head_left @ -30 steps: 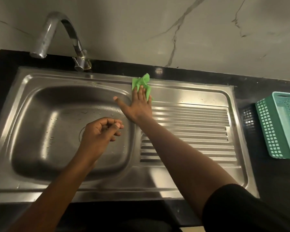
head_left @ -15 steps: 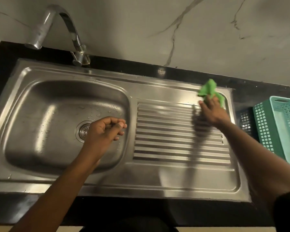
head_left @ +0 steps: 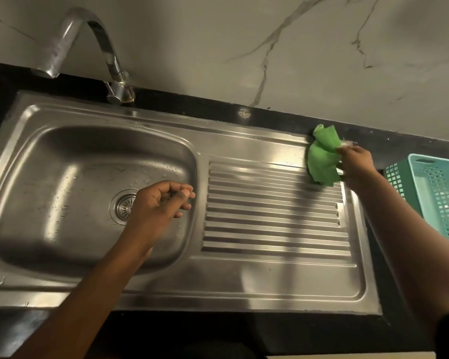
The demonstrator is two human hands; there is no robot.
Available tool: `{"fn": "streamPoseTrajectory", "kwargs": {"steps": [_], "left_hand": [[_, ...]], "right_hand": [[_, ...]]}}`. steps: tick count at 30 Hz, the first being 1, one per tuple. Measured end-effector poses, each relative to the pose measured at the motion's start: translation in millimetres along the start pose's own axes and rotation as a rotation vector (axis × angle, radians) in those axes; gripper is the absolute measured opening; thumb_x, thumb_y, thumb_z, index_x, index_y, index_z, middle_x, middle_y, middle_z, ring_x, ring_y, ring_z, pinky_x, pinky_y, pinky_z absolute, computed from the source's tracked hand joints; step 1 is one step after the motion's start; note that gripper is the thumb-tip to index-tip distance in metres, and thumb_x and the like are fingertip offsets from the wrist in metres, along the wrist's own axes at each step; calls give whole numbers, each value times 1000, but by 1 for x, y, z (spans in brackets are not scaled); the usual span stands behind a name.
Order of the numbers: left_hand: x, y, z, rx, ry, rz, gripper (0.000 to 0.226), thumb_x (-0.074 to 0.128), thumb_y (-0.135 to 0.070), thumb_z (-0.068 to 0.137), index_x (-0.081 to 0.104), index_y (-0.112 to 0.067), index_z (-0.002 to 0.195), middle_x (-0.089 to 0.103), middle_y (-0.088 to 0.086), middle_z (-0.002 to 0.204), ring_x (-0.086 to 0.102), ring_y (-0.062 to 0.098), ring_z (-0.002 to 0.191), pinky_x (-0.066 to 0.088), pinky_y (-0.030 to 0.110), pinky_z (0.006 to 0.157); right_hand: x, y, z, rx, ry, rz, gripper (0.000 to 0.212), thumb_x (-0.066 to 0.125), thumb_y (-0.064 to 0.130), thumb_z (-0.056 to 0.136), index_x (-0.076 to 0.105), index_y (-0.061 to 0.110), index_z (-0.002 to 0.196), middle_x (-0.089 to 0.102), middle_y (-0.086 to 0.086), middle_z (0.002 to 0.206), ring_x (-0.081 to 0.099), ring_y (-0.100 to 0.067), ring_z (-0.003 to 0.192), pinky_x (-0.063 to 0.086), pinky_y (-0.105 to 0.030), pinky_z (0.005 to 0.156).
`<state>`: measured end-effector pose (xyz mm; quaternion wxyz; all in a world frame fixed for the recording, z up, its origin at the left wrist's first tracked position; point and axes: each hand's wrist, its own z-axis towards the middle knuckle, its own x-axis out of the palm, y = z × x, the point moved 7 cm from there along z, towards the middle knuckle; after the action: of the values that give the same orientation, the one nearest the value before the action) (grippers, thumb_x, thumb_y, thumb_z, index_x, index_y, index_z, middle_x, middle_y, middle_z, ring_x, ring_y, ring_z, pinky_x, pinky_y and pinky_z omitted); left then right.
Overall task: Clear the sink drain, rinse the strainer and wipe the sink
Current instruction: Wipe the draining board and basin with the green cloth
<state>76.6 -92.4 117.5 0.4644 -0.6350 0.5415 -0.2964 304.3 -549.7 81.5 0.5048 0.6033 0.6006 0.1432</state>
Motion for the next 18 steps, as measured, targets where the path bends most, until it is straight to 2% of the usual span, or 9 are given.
{"fn": "streamPoseTrajectory", "kwargs": {"steps": [2, 3, 5, 7, 9, 12, 16, 18], "left_hand": [[-1, 1, 1, 5, 2, 10, 13, 67, -14, 101, 79, -13, 107, 83, -1, 100, 78, 22, 92, 62, 48, 88], [-1, 1, 2, 6, 3, 12, 13, 67, -14, 101, 79, -13, 107, 83, -1, 100, 78, 22, 92, 62, 48, 88], [-1, 3, 3, 4, 7, 16, 13, 67, -13, 101, 78, -13, 107, 83, 0, 100, 78, 23, 92, 62, 46, 87], [0, 4, 4, 1, 12, 21, 13, 67, -12, 101, 78, -13, 106, 83, 1, 100, 77, 23, 92, 62, 43, 85], [1, 5, 4, -2, 14, 16, 12, 66, -11, 101, 78, -12, 105, 83, 2, 99, 77, 25, 92, 62, 41, 83], [-2, 8, 6, -6, 20, 15, 13, 66, -12, 101, 78, -14, 105, 83, 1, 99, 77, 25, 92, 62, 40, 83], [-9, 14, 7, -6, 22, 18, 13, 66, -13, 101, 78, -15, 106, 83, -1, 101, 78, 24, 93, 62, 39, 82], [-13, 15, 9, -11, 21, 18, 14, 66, -13, 101, 78, -15, 107, 83, -1, 101, 78, 23, 93, 62, 37, 82]], "right_hand": [[-16, 7, -7, -170, -268, -364, 47, 67, 11, 90, 59, 10, 137, 62, -13, 134, 65, -30, 114, 52, -35, 90], [-17, 15, -15, -305, -338, -471, 52, 65, 6, 86, 57, 12, 137, 58, -12, 140, 61, -31, 123, 49, -35, 99], [-2, 25, -22, -530, -308, -632, 59, 61, 2, 84, 55, 15, 141, 50, -10, 149, 52, -32, 134, 44, -38, 110], [25, 20, -18, -615, -132, -858, 58, 60, 14, 95, 47, 14, 151, 38, -12, 162, 41, -37, 146, 37, -45, 118], [43, 0, -7, -516, 26, -994, 65, 52, 35, 106, 30, 8, 161, 22, -21, 170, 29, -44, 153, 28, -50, 124], [50, -29, -1, -381, 17, -1012, 75, 34, 46, 110, 6, 3, 165, 1, -26, 172, 8, -45, 159, 16, -56, 128], [85, -35, -18, -259, -174, -834, 73, 28, 39, 110, 7, -6, 163, 4, -29, 171, 5, -45, 159, 10, -56, 129], [119, -28, -39, -249, -211, -802, 72, 28, 39, 110, 9, -6, 163, 7, -28, 171, 6, -45, 159, 9, -54, 129]]}}
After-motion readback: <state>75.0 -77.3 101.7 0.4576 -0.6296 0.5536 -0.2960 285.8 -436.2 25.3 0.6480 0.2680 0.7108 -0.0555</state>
